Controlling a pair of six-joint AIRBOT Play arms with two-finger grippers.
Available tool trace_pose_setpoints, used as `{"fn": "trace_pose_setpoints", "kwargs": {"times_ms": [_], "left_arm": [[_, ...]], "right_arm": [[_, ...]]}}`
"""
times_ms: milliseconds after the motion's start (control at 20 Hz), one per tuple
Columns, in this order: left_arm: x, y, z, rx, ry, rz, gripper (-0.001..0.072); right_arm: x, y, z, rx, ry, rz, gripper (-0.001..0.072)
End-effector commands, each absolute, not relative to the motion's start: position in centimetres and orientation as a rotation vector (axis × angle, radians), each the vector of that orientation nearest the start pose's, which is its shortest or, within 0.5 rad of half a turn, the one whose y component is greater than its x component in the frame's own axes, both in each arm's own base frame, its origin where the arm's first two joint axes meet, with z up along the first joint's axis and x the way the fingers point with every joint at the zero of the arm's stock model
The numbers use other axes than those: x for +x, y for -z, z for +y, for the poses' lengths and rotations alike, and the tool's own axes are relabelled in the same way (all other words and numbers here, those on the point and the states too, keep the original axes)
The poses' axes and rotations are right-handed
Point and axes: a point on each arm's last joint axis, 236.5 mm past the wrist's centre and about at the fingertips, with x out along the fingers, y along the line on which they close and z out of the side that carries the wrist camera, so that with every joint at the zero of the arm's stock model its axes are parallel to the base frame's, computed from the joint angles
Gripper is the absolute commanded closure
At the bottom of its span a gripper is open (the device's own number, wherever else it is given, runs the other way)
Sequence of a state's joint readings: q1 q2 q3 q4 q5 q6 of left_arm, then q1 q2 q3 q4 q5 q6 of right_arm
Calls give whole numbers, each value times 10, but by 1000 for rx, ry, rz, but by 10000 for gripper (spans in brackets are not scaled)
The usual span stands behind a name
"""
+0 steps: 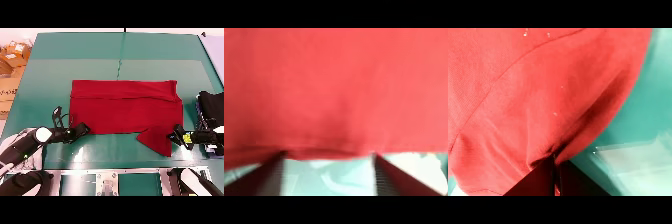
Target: Fold the shirts.
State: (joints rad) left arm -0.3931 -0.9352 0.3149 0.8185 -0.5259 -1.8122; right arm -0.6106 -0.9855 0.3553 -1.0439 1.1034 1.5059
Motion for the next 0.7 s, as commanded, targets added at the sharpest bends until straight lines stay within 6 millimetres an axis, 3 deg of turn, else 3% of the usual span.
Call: {"fn": "trace_pose_setpoints", "kwargs": {"times_ms": [0, 50, 100, 150, 300, 450, 550, 650], "left_arm": [[246, 116, -169, -771, 64, 1224, 185], [246, 123, -169, -760, 52, 1243, 268], [247, 128, -170, -730, 61, 1257, 602], [245, 126, -174, -713, 84, 1276, 685], [241, 110, -186, -596, 200, 1340, 686], [235, 99, -183, -466, 244, 1406, 686], [231, 89, -174, -341, 265, 1457, 686], [223, 79, -149, -157, 242, 1529, 686]], "right_arm": [[195, 114, 0, 1043, 237, 1436, 661], [195, 114, 0, 1043, 237, 1436, 661], [194, 113, 1, 1044, 235, 1438, 661], [194, 113, 1, 1045, 233, 1441, 661], [199, 107, -2, 1036, 224, 1433, 697], [203, 96, -3, 1022, 199, 1440, 698], [197, 89, -6, 990, 191, 1481, 699], [183, 85, -14, 951, 240, 1542, 699]]}}
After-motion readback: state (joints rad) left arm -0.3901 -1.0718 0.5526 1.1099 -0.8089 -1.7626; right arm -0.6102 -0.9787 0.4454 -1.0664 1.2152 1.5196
